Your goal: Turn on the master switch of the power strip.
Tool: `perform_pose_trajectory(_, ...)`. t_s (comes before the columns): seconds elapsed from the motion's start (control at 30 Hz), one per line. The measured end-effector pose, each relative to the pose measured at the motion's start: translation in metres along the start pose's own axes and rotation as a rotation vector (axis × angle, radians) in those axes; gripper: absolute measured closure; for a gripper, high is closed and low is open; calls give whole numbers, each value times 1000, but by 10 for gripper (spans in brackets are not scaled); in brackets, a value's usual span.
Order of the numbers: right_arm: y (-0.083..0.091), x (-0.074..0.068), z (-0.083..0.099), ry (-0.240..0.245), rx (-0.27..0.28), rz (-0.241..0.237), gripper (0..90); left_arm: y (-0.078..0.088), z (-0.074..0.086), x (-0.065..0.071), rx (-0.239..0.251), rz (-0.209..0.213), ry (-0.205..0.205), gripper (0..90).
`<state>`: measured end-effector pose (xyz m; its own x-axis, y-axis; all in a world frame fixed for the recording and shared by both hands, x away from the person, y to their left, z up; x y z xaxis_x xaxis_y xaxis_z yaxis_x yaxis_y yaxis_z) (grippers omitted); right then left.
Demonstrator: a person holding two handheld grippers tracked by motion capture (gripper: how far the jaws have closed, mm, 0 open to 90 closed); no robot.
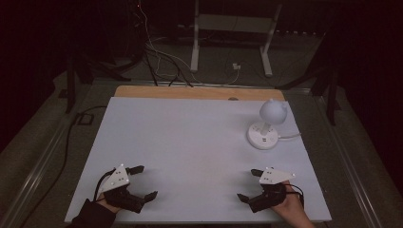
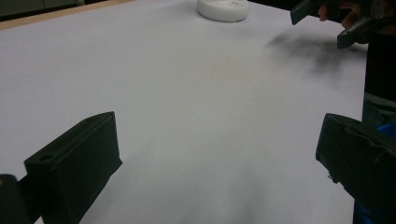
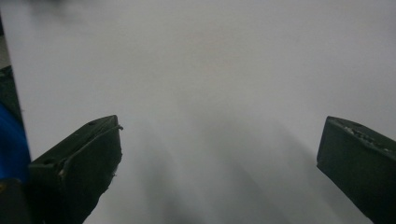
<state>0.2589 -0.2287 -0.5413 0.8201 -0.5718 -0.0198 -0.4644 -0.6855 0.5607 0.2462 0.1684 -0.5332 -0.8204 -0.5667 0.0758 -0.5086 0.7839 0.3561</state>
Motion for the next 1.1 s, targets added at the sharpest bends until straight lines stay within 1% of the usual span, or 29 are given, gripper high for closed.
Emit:
perform_pose_trajectory(0.13, 1, -2, -4, -1, 3, -13, 0, 0, 0, 0, 3, 1, 4, 2)
perform_pose_trajectory(0.2, 1, -2, -7, -11, 11, -18, 0, 1, -1, 0, 6, 2, 6, 2)
perform_pose_trajectory(0.27, 2, -2, -10, -7, 17, -18, 0, 1, -1, -1, 7, 0, 6, 2)
perform_pose_trajectory(0.63, 5, 0, -26, -33, 53, -25, 0, 1, -1, 0, 8, 5, 7, 2)
perform_pose_trajectory(0.77, 7, 2, -30, -32, 59, -18, 0, 1, -1, 0, 11, 7, 10, 3)
perform_pose_trajectory(1.1, 13, 16, -41, -48, 90, 24, 0, 1, -1, 0, 13, 8, 11, 3)
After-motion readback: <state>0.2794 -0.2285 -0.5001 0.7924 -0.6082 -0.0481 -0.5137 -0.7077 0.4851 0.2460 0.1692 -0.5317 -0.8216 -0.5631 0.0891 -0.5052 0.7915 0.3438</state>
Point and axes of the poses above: each handheld gripper's, and its own axes: y roughly backward along the jaws, z roughly out of its underside, x roughly to its right, the point moved 5 cm from there along -y, roughly forward along the jaws, and after that the axes turned 3 degrees about x, right-handed, at the moved point
